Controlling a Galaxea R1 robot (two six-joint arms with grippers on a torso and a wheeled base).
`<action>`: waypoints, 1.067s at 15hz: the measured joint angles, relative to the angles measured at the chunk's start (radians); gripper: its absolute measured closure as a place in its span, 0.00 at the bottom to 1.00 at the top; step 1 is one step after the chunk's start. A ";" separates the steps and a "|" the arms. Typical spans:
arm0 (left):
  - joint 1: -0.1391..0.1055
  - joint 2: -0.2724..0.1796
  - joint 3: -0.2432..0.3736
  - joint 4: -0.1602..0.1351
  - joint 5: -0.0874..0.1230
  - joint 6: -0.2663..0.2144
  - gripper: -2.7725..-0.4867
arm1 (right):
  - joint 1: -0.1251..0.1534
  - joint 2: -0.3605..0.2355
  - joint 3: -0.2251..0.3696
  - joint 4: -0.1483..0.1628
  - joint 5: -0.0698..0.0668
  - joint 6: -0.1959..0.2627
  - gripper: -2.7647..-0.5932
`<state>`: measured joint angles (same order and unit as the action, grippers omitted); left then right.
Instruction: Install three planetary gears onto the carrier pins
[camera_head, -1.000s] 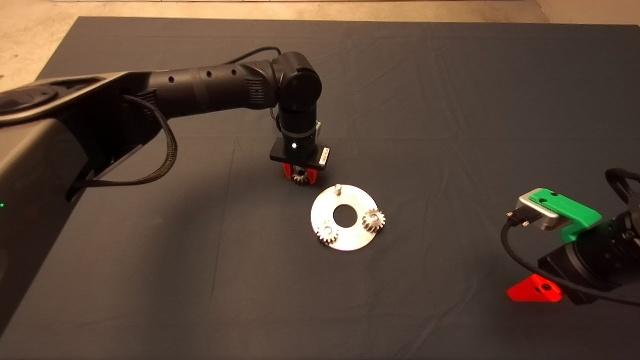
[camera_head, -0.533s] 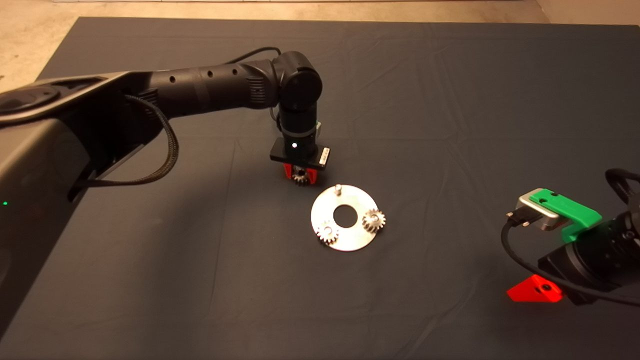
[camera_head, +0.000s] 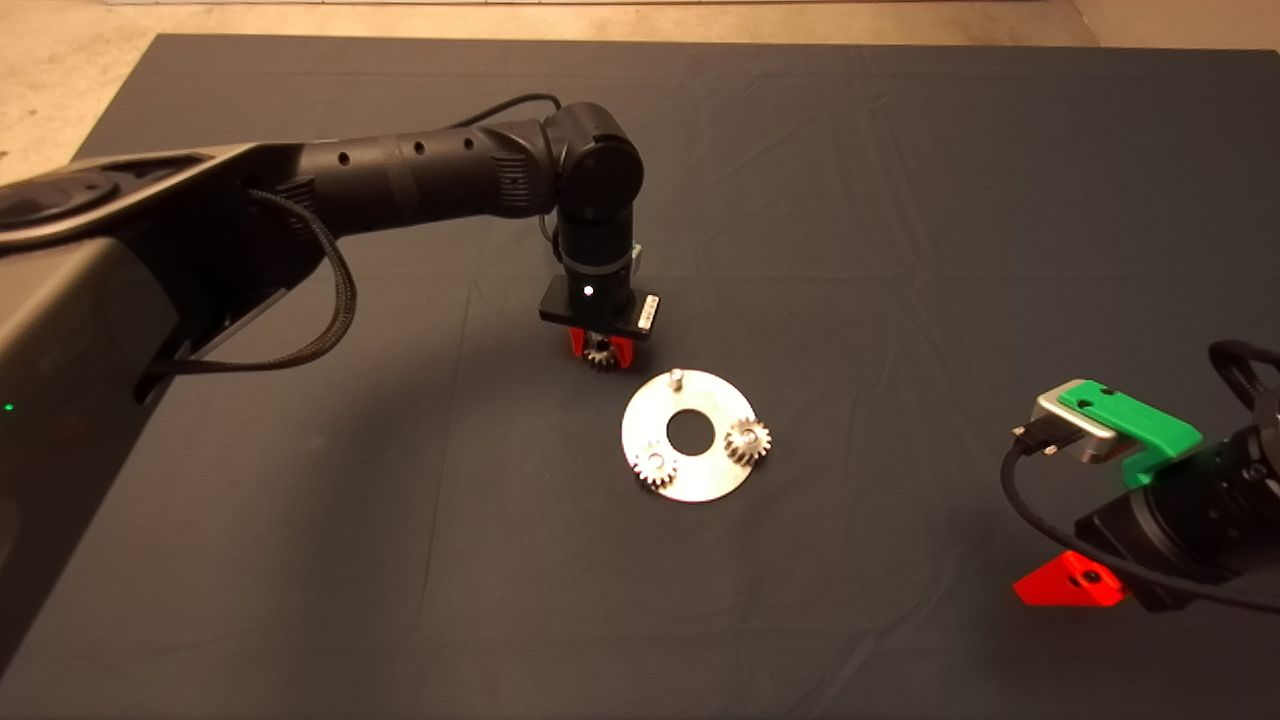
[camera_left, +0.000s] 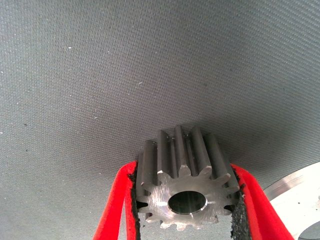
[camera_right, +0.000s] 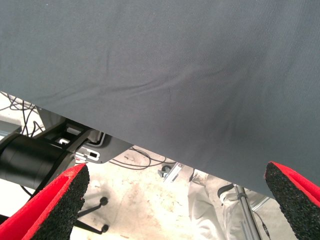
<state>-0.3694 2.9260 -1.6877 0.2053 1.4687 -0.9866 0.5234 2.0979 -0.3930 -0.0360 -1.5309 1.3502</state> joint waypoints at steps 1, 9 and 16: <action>0.000 0.001 0.000 0.000 0.001 0.001 0.88 | 0.000 0.000 0.000 0.000 0.000 0.003 0.07; -0.004 0.004 0.030 0.008 0.049 -0.027 0.88 | -0.005 0.003 -0.001 0.000 0.000 0.013 0.07; -0.066 0.005 0.053 0.008 0.050 -0.047 0.88 | -0.005 0.003 -0.001 0.001 0.000 0.017 0.07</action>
<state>-0.4349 2.9311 -1.6351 0.2130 1.5187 -1.0332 0.5185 2.1004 -0.3938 -0.0349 -1.5309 1.3668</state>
